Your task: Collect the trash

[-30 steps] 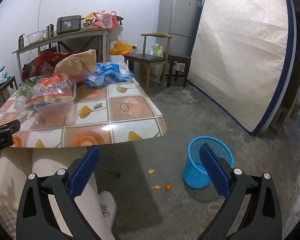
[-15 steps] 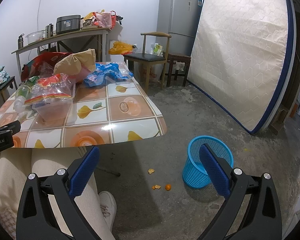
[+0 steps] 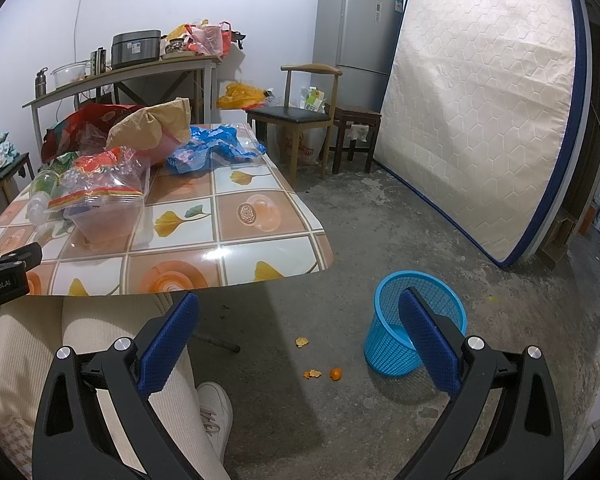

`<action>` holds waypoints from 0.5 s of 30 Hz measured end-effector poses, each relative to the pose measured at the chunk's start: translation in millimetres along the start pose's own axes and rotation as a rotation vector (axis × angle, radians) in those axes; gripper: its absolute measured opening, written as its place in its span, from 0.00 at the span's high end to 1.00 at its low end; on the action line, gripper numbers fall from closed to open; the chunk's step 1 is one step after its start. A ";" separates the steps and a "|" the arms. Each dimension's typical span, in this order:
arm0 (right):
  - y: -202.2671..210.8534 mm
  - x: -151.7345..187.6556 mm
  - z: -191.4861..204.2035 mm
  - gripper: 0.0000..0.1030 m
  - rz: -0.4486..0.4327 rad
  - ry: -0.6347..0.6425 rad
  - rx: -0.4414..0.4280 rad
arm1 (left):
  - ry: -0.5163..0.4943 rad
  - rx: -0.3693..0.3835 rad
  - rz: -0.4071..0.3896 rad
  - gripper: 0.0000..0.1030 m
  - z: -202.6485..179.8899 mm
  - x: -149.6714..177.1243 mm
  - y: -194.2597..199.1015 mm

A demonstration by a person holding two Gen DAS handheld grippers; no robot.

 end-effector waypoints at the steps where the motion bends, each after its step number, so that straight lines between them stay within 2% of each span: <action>1: 0.1 0.0 -0.1 0.06 0.000 0.001 0.001 | 0.000 0.000 0.000 0.08 0.0 0.5 -0.1; 15: 0.2 -0.2 -1.0 0.06 0.000 0.001 0.000 | -0.001 -0.001 0.001 0.08 0.1 0.9 -0.4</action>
Point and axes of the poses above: each gripper's, at about its wrist camera, not at the fingertips, and y roughly against the way its jaws point, z to its left, x to its underside, the point moved 7 cm from there along -y, roughly the way its jaws point, and after that the axes turned 14 degrees about y, right-handed, at the moved point
